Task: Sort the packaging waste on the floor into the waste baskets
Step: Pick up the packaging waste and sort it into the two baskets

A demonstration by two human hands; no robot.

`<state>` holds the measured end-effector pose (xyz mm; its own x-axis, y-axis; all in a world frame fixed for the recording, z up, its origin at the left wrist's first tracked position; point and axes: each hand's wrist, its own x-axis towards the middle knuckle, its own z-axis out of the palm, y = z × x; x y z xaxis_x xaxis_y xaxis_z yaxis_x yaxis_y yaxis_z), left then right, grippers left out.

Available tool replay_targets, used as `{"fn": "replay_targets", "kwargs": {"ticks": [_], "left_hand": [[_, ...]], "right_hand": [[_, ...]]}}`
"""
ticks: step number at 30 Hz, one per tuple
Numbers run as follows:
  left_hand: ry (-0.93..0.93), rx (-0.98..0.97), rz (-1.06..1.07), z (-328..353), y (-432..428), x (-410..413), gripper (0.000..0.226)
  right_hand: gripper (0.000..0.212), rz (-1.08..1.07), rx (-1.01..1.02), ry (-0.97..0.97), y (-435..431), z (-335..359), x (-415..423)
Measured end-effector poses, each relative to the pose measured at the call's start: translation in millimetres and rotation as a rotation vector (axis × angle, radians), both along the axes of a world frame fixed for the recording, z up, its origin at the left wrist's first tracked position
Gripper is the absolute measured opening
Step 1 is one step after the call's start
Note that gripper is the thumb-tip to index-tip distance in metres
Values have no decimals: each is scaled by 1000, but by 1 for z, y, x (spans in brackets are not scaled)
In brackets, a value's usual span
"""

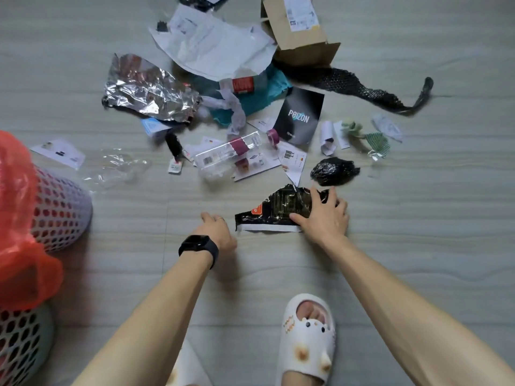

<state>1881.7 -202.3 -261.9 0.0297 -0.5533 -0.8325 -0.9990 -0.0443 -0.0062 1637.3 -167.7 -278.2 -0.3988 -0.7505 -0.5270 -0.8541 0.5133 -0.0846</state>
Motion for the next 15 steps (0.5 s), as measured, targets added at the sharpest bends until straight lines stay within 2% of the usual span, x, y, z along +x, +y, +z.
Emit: {"fn": "replay_targets", "kwargs": {"ticks": [3,5,8,11,15], "left_hand": [[3,32,-23,11,-13,-5,55],[85,9,-19,19,-19,-6,47],[334,-99,104,43,-29,-17,49],[613,-150,191,74,-37,-39,39],[754,-111,209,106,-35,-64,31]], "right_hand": [[50,14,-95,-51,9,5,7],[40,9,-107,-150,16,8,11],[36,-47,-265,-283,22,17,13],[36,-128,-353,-368,16,34,14],[28,-265,-458,-547,-1,66,18]]}}
